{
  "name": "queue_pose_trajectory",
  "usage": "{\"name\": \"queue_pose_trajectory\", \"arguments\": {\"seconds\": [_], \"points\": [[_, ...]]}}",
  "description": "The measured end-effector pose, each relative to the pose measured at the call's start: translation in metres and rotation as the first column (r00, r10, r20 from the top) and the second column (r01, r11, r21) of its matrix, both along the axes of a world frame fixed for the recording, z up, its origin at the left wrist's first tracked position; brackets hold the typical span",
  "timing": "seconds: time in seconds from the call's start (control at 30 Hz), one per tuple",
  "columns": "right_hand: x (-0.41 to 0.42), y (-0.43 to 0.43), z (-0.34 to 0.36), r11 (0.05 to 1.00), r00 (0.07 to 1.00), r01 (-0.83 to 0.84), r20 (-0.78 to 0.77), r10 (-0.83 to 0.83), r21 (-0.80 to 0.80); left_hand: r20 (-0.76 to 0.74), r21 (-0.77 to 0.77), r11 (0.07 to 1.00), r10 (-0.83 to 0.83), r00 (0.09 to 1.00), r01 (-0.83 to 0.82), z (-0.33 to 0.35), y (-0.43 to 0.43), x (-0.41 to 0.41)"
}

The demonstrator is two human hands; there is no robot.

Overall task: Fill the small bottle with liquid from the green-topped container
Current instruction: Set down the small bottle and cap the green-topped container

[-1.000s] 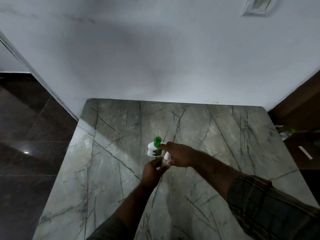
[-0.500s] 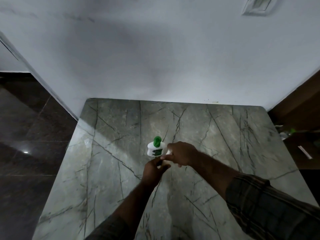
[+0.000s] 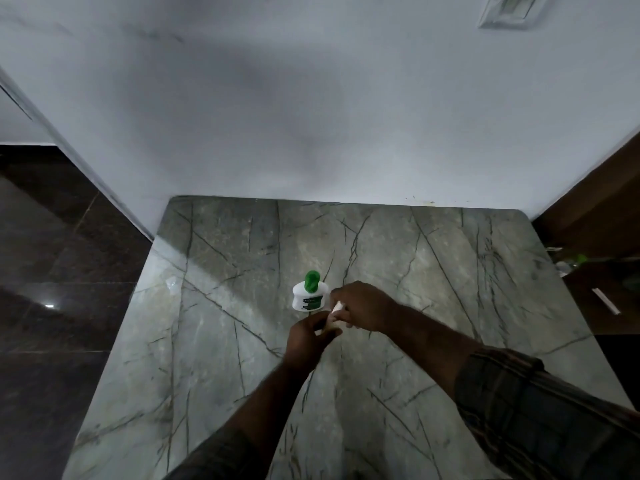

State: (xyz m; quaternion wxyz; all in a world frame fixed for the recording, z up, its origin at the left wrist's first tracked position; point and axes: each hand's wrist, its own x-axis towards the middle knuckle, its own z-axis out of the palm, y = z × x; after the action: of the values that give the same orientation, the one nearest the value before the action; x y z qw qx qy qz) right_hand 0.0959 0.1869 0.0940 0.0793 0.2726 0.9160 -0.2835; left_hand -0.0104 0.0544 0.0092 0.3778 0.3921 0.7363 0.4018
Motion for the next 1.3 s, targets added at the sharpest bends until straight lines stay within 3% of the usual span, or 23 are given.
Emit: {"name": "queue_pose_trajectory", "arguments": {"seconds": [0.1,0.2,0.4,0.57,0.73,0.87,1.07,1.2,1.3], "points": [[0.0,-0.003,0.0,0.998,0.998,0.053,0.019,-0.052,-0.041,0.0,0.01,1.0,0.001,1.0,-0.001,0.002,-0.001,0.001],[0.0,-0.004,-0.006,0.999,0.999,-0.032,0.016,0.032,-0.024,0.037,-0.001,1.0,0.022,0.999,-0.021,0.0,-0.001,-0.001],[-0.002,-0.004,-0.008,0.992,0.993,0.116,0.006,-0.116,0.044,0.003,0.016,1.0,0.015,1.0,-0.015,0.004,0.0,0.0],[-0.001,-0.003,-0.011,0.998,0.998,-0.058,-0.04,0.058,0.004,0.003,-0.005,0.999,0.035,0.999,-0.035,0.001,0.003,-0.004],[-0.006,0.001,-0.006,0.995,0.995,0.048,0.081,-0.055,0.092,-0.001,0.009,1.0,0.003,1.0,-0.003,0.002,0.002,-0.004],[-0.004,0.002,-0.01,0.998,0.999,-0.047,0.021,0.046,0.03,0.019,-0.012,1.0,0.019,1.0,-0.019,0.002,0.003,-0.005],[-0.005,0.0,-0.007,0.995,0.995,0.041,0.083,-0.049,0.095,0.013,-0.003,1.0,-0.004,1.0,0.004,0.001,0.003,-0.004],[-0.002,0.001,-0.013,0.999,0.997,0.037,0.07,-0.037,0.003,0.015,0.007,1.0,-0.008,1.0,0.008,0.0,0.001,-0.001],[0.002,-0.004,-0.02,0.983,0.986,0.165,0.036,-0.162,-0.077,-0.002,0.019,0.999,-0.027,1.0,0.027,-0.001,0.002,0.001]]}}
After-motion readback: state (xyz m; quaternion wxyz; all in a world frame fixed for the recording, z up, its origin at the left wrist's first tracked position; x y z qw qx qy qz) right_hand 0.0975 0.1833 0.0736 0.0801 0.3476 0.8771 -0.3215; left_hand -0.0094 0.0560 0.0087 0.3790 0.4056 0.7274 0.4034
